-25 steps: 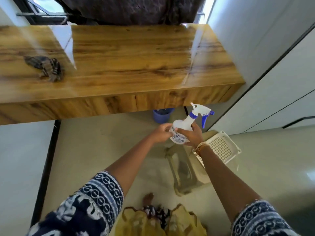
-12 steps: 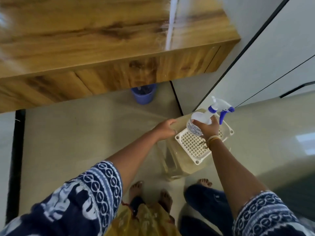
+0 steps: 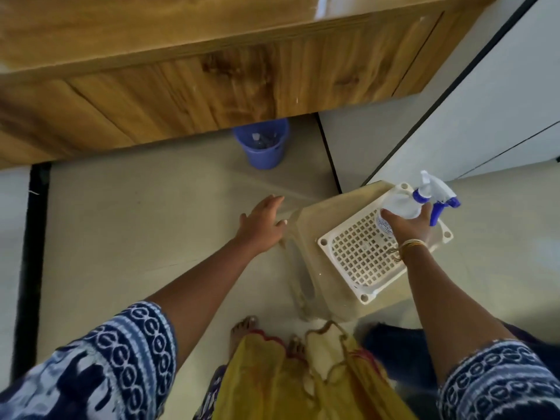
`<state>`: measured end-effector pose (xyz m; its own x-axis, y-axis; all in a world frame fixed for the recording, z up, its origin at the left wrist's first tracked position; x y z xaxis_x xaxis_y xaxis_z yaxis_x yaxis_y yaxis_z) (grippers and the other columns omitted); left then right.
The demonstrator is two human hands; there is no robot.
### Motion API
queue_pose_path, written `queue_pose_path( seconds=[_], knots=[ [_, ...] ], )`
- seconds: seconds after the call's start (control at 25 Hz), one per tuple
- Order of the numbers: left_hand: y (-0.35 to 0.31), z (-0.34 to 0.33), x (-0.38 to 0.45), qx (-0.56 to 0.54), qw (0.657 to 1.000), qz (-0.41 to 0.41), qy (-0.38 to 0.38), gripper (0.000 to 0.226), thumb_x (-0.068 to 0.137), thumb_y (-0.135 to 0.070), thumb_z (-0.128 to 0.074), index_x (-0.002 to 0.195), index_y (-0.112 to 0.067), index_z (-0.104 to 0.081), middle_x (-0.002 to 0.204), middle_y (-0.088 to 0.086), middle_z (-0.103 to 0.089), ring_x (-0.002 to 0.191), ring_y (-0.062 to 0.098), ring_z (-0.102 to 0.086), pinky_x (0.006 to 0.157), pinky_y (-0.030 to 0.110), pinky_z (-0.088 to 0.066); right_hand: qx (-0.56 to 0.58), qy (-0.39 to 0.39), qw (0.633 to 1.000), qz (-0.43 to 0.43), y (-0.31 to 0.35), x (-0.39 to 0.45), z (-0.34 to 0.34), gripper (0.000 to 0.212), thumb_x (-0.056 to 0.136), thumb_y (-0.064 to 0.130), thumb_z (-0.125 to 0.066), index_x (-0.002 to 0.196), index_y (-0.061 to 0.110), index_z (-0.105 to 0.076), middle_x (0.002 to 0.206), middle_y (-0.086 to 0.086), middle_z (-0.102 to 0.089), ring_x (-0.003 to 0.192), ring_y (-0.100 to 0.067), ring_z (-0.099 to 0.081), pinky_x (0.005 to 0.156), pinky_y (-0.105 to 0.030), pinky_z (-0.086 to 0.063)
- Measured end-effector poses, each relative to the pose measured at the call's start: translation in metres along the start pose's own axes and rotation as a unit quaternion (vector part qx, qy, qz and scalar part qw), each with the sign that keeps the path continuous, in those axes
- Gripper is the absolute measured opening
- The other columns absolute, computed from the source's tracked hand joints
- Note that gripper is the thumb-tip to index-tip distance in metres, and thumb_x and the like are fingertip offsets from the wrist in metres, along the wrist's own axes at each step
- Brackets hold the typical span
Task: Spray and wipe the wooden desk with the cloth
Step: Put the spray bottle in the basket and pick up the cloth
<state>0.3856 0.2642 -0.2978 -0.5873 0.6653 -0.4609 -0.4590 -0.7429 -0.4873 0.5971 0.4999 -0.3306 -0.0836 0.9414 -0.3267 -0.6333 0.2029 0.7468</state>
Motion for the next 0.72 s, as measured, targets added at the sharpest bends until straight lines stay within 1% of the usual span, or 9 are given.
queue_pose_path(
  seconds=[0.08, 0.16, 0.24, 0.36, 0.48, 0.56, 0.6, 0.64, 0.72],
  knots=[
    [0.014, 0.003, 0.001, 0.001, 1.000, 0.010, -0.008, 0.058, 0.096, -0.028, -0.052, 0.149, -0.023, -0.031, 0.157, -0.002, -0.028, 0.141, 0.021, -0.034, 0.112, 0.053, -0.027, 0.009, 0.012, 1.000, -0.005, -0.005, 0.006, -0.012, 0.052, 0.073, 0.032, -0.080, 0.111, 0.028, -0.045, 0.100, 0.007, -0.059, 0.096, -0.019, -0.057, 0.091, -0.039, -0.048],
    [0.026, 0.006, -0.001, -0.005, 1.000, 0.017, -0.016, 0.056, 0.096, -0.028, -0.052, 0.148, -0.022, -0.032, 0.155, -0.002, -0.031, 0.139, 0.022, -0.037, 0.111, 0.052, -0.028, 0.022, 0.010, 0.999, -0.028, -0.010, 0.008, -0.019, 0.061, 0.073, 0.033, -0.080, 0.122, 0.023, -0.046, 0.112, 0.004, -0.059, 0.106, -0.022, -0.058, 0.094, -0.038, -0.046],
    [0.036, 0.013, -0.006, -0.007, 1.000, 0.016, -0.023, 0.056, 0.096, -0.028, -0.051, 0.148, -0.022, -0.032, 0.155, -0.001, -0.032, 0.138, 0.022, -0.038, 0.111, 0.052, -0.028, 0.037, 0.002, 0.998, -0.054, -0.011, 0.002, -0.022, 0.067, 0.074, 0.033, -0.079, 0.129, 0.024, -0.042, 0.115, 0.005, -0.053, 0.113, -0.022, -0.055, 0.099, -0.040, -0.042],
    [0.046, 0.025, -0.016, 0.002, 0.999, 0.014, -0.033, 0.056, 0.095, -0.028, -0.051, 0.147, -0.022, -0.033, 0.153, 0.000, -0.035, 0.137, 0.021, -0.039, 0.110, 0.052, -0.030, 0.084, -0.016, 0.989, -0.124, -0.012, -0.011, -0.022, 0.079, 0.073, 0.028, -0.081, 0.139, 0.022, -0.039, 0.131, -0.001, -0.055, 0.120, -0.022, -0.053, 0.106, -0.041, -0.041],
    [0.052, 0.044, -0.039, 0.011, 0.999, 0.023, -0.029, 0.055, 0.095, -0.028, -0.050, 0.147, -0.022, -0.033, 0.152, 0.001, -0.036, 0.135, 0.023, -0.042, 0.109, 0.054, -0.030, 0.116, -0.003, 0.974, -0.197, 0.001, -0.043, -0.024, 0.082, 0.073, 0.021, -0.081, 0.141, 0.016, -0.036, 0.137, -0.005, -0.052, 0.123, -0.025, -0.053, 0.102, -0.039, -0.044],
    [0.057, 0.060, -0.063, 0.031, 0.999, 0.024, -0.023, 0.055, 0.095, -0.029, -0.048, 0.147, -0.022, -0.032, 0.152, 0.002, -0.035, 0.134, 0.023, -0.041, 0.108, 0.054, -0.029, 0.102, 0.031, 0.966, -0.234, 0.014, -0.073, -0.035, 0.090, 0.075, 0.023, -0.079, 0.147, 0.012, -0.026, 0.144, -0.007, -0.044, 0.128, -0.027, -0.049, 0.105, -0.046, -0.043],
    [0.059, 0.070, -0.075, 0.036, 0.999, 0.025, -0.021, 0.054, 0.095, -0.030, -0.048, 0.146, -0.021, -0.032, 0.152, 0.003, -0.035, 0.134, 0.024, -0.041, 0.108, 0.054, -0.029, 0.077, 0.060, 0.969, -0.229, 0.022, -0.089, -0.043, 0.093, 0.077, 0.025, -0.077, 0.149, 0.009, -0.022, 0.149, -0.010, -0.038, 0.132, -0.030, -0.044, 0.107, -0.049, -0.041],
    [0.063, 0.083, -0.090, 0.036, 0.999, 0.027, -0.020, 0.053, 0.096, -0.030, -0.048, 0.146, -0.021, -0.032, 0.152, 0.004, -0.035, 0.135, 0.025, -0.040, 0.108, 0.054, -0.029, 0.048, 0.096, 0.972, -0.208, 0.037, -0.110, -0.050, 0.090, 0.080, 0.028, -0.075, 0.150, 0.006, -0.023, 0.152, -0.011, -0.035, 0.135, -0.031, -0.041, 0.109, -0.049, -0.039],
    [0.074, 0.111, -0.117, 0.040, 0.998, 0.035, -0.027, 0.053, 0.096, -0.031, -0.047, 0.146, -0.021, -0.032, 0.151, 0.004, -0.035, 0.134, 0.026, -0.041, 0.109, 0.054, -0.028, -0.012, 0.173, 0.975, -0.142, 0.075, -0.151, -0.072, 0.065, 0.092, 0.032, -0.061, 0.147, 0.007, -0.036, 0.151, -0.012, -0.039, 0.136, -0.031, -0.041, 0.113, -0.043, -0.032]
  ],
)
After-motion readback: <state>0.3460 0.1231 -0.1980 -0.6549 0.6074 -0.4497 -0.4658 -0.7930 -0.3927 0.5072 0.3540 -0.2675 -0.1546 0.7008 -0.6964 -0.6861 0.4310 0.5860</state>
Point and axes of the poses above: each hand's wrist, its own x-axis towards the middle knuckle, its own z-axis out of the back of the hand, y = z × x, the point moved 3 cm from there along x, towards the middle knuckle
